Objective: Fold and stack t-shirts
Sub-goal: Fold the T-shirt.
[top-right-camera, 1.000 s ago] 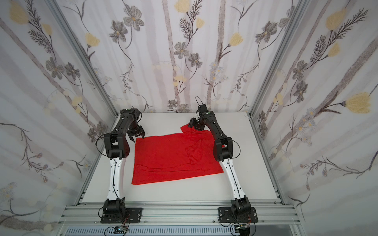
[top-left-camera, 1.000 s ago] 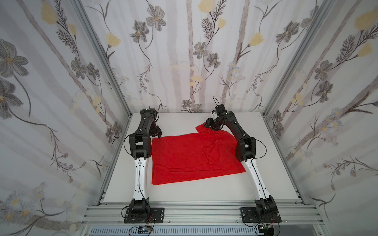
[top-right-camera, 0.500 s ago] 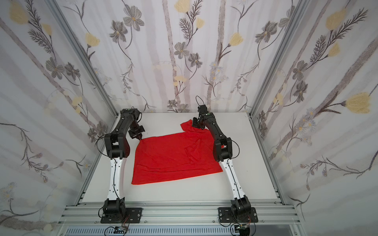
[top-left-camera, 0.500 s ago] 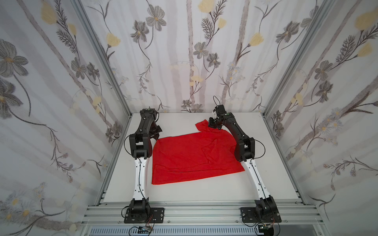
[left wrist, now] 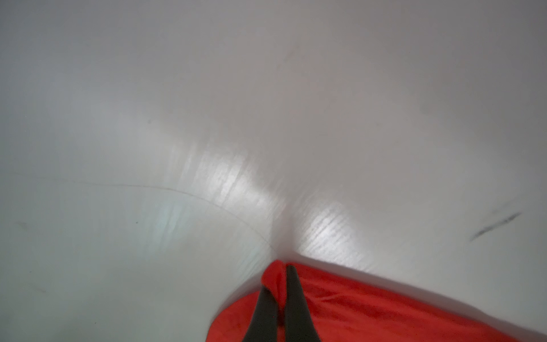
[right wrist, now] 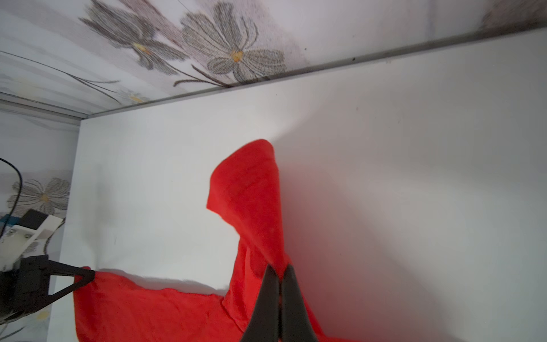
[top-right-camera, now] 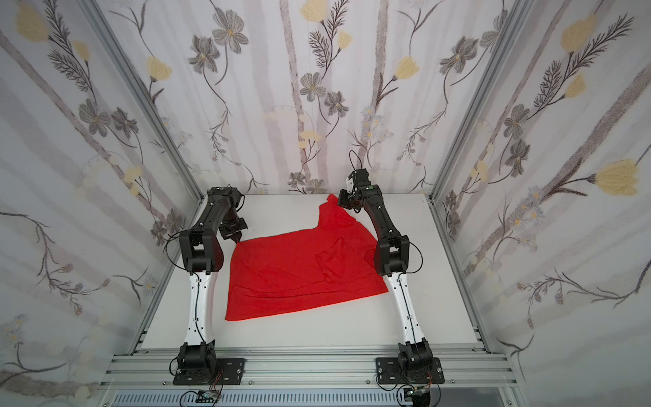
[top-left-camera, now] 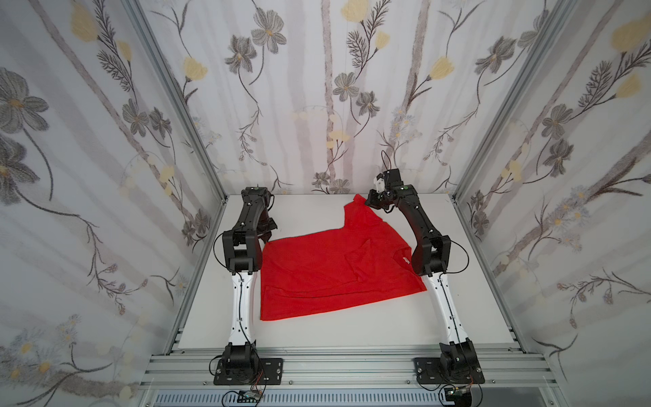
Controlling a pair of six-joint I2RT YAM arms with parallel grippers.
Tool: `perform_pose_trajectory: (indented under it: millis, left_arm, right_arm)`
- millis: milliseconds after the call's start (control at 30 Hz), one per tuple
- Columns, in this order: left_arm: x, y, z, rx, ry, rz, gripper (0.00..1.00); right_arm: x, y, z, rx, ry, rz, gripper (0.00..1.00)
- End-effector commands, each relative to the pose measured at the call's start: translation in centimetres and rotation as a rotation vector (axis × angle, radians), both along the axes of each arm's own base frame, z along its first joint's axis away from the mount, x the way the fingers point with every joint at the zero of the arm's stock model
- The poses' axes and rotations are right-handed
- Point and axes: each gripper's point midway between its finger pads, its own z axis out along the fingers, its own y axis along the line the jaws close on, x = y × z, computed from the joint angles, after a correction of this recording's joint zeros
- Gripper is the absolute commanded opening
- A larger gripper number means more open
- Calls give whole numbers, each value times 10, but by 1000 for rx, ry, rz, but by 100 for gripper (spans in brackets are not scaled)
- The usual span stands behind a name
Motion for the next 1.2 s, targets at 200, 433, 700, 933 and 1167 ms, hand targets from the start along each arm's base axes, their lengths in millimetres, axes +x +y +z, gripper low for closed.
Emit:
perform_pose_trajectory:
  millis: [200,433,700,933,1167]
  left_arm:
    - [-7,-1,34,-1,-76,113,0]
    - [-32,-7,28,-28,-68,108,0]
    - [-57,-13,33,-58,-94,95,0]
    - [-77,-8,26,-12,-59,26,0]
    - [-88,-9,26,16,-54,-1,0]
  right_arm:
    - [-34,-9,34,76,41,129,0]
    - [-72,-21,40,3,102,150,0]
    - [-142,-41,22,-109,211,183,0]
    - [-177,-72,10,-253,256,142,0]
    - [-195,-84,8,-301,275,119,0]
